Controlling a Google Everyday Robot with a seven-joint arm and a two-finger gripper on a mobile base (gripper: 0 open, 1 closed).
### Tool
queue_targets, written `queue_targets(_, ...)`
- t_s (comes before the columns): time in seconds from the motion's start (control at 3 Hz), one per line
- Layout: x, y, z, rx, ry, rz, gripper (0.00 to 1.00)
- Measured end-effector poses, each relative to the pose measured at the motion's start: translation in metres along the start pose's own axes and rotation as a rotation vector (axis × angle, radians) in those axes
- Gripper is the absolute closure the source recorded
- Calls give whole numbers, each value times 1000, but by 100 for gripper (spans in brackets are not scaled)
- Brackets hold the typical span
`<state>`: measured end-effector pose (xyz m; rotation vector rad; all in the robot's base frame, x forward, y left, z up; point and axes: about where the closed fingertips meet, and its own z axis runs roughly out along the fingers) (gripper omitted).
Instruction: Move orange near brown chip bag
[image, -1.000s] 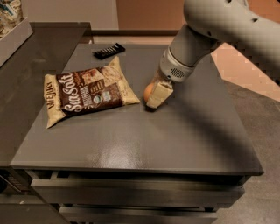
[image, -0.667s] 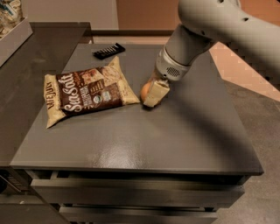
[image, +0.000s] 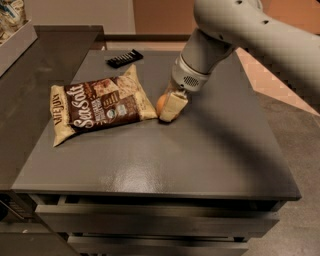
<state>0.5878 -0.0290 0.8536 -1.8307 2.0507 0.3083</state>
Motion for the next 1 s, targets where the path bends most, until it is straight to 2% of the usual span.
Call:
queue_targets(0.33,0,1,1,-2,0,-1,12)
queue_targets(0.67,-1,1,3,-4,1,-2,0)
queue_targets(1.0,-1,1,3,-5,1,-2,0)
